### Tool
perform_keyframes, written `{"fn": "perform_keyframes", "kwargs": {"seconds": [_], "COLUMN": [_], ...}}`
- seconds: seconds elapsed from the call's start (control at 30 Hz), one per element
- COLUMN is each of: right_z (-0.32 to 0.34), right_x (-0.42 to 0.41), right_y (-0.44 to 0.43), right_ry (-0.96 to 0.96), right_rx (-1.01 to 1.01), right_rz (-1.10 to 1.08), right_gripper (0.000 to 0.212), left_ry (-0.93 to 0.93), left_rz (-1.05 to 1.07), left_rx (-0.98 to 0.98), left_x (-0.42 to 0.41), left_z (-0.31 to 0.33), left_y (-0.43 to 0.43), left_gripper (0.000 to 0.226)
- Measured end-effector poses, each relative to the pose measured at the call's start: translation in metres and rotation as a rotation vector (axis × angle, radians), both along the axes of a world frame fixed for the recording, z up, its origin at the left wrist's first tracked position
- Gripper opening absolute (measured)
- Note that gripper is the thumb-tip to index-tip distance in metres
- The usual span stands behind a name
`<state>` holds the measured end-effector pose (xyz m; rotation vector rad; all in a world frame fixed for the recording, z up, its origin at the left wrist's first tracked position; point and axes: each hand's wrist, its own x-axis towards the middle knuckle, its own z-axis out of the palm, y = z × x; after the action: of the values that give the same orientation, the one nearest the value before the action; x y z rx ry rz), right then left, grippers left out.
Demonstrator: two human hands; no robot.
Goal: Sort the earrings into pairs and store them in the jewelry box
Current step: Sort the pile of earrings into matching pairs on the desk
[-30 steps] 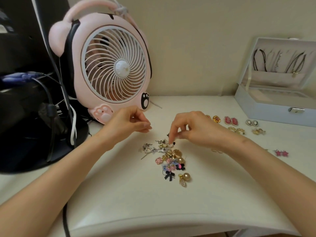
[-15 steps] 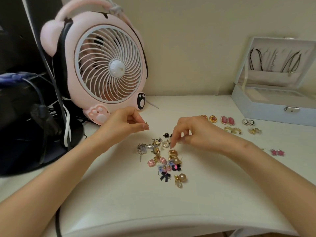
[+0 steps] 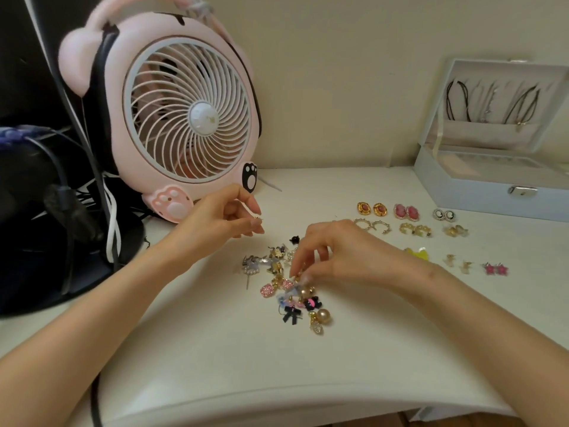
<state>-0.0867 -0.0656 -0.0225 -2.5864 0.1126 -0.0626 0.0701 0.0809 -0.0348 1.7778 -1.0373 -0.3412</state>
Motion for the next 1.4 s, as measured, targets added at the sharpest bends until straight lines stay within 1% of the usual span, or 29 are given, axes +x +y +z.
{"fn": "perform_keyframes", "kwargs": {"seconds": [0.1, 0.2, 0.3, 0.4, 0.47, 0.53, 0.6, 0.67, 0.77, 0.87, 0.97, 1.1, 1.17, 1.23, 1.4], "right_z": [-0.003, 0.004, 0.010, 0.006, 0.004, 0.007, 0.014, 0.018, 0.011, 0.001, -0.005, -0.009, -0.009, -0.006, 0.007], "right_x": [0.005, 0.001, -0.008, -0.011, -0.010, -0.012, -0.017, -0.026, -0.038, -0.046, -0.049, -0.046, -0.045, -0.046, -0.053], "right_y": [0.001, -0.003, -0.004, 0.003, 0.008, 0.008, 0.004, 0.002, 0.005, 0.005, 0.006, 0.012, 0.014, 0.015, 0.008], "right_ry": [-0.094, -0.157, -0.073, 0.004, 0.000, -0.040, -0.040, 0.033, 0.110, 0.067, 0.017, -0.002, -0.016, -0.057, -0.197], "right_rx": [-0.060, 0.034, 0.061, 0.042, 0.035, 0.061, 0.109, 0.129, 0.103, 0.053, 0.048, 0.023, 0.032, 0.113, 0.521], "right_rz": [-0.054, -0.058, -0.005, 0.051, 0.063, 0.049, 0.055, 0.109, 0.154, 0.116, 0.104, 0.131, 0.140, 0.127, 0.007], "right_gripper": [0.008, 0.013, 0.026, 0.028, 0.029, 0.026, 0.019, 0.014, 0.018, 0.023, 0.025, 0.012, 0.009, 0.008, 0.008], "left_ry": [-0.017, -0.020, -0.038, -0.052, -0.064, -0.074, -0.072, -0.066, -0.060, -0.070, -0.081, -0.075, -0.044, -0.011, 0.034], "left_rz": [0.001, 0.003, -0.017, -0.023, -0.020, -0.024, -0.028, -0.028, -0.032, -0.041, -0.044, -0.041, -0.051, -0.066, -0.110], "left_rx": [0.003, 0.004, 0.014, 0.028, 0.038, 0.048, 0.048, 0.038, 0.037, 0.049, 0.047, 0.036, 0.011, -0.016, -0.052], "left_x": [0.001, 0.001, -0.001, -0.003, -0.003, -0.003, -0.004, -0.004, -0.005, -0.006, -0.007, -0.008, -0.009, -0.013, -0.027], "left_z": [0.000, 0.001, 0.001, 0.001, 0.001, 0.001, 0.001, 0.001, 0.001, 0.001, 0.001, 0.002, 0.004, 0.006, 0.013], "left_y": [0.000, 0.001, 0.001, 0.000, -0.001, 0.000, -0.001, -0.001, -0.001, -0.001, -0.002, -0.001, 0.000, 0.000, -0.004], "left_gripper": [0.010, 0.011, 0.013, 0.014, 0.015, 0.014, 0.012, 0.012, 0.012, 0.013, 0.013, 0.013, 0.012, 0.011, 0.011]}}
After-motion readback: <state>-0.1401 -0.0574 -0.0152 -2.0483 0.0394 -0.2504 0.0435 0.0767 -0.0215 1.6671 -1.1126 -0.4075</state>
